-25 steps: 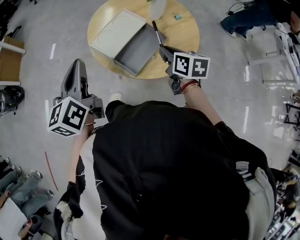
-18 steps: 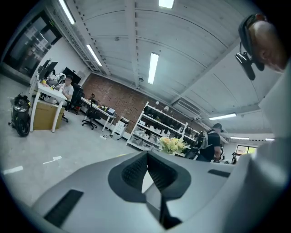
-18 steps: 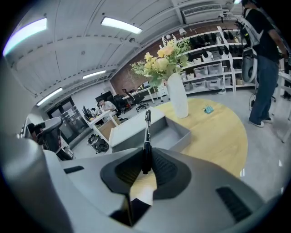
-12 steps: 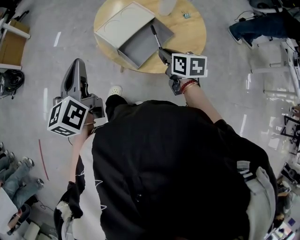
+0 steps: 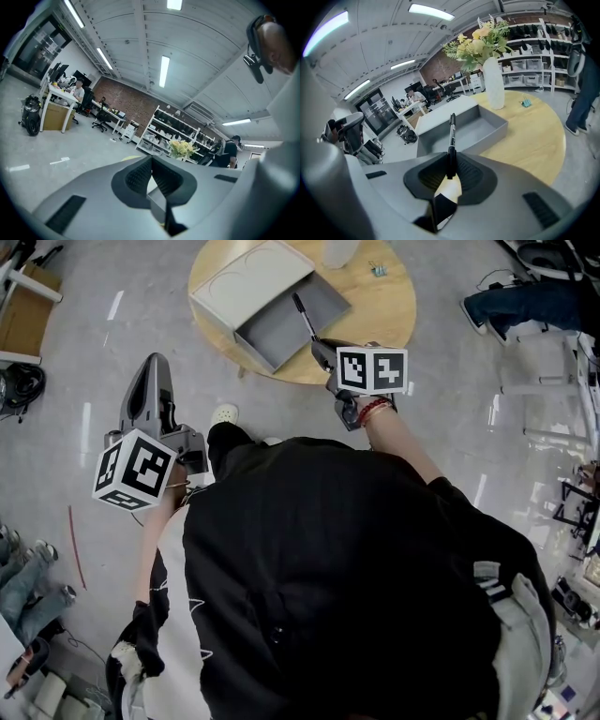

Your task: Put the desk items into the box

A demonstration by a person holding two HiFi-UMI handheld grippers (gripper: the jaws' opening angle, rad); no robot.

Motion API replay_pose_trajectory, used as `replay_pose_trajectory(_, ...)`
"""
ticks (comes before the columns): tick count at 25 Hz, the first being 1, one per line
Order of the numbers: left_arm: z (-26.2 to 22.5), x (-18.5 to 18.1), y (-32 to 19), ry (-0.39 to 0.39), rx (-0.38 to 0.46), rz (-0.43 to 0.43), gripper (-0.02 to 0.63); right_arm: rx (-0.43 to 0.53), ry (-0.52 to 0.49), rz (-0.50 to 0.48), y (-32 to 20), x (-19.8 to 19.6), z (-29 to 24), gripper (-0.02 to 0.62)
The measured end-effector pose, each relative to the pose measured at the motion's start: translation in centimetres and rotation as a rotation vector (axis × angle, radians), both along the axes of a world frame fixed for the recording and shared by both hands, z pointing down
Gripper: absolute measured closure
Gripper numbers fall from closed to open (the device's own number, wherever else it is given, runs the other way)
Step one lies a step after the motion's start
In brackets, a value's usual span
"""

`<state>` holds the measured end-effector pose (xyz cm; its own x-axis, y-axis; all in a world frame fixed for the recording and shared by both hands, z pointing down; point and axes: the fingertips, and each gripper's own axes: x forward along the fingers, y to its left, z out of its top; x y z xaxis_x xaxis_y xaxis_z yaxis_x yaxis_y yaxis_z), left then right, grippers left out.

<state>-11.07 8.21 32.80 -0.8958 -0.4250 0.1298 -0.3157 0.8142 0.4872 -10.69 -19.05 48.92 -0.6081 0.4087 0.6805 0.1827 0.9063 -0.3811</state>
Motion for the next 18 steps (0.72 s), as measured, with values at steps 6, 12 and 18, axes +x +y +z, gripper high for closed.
replay_pose_trajectory(6,0.4,0.0,0.1,0.002,0.001,-0.017,0.595,0.017,0.025,-0.026,0.0,-0.1,0.8,0.532)
replay_pose_trajectory(12,0.2,0.0,0.0,-0.002,0.003,-0.027,0.595,0.036,0.039,-0.048,-0.1,-0.1,1.0,0.532)
replay_pose_trajectory(18,0.4,-0.2,0.1,0.002,0.012,-0.033,0.595,0.102,0.06,-0.085,-0.6,-0.1,1.2,0.532)
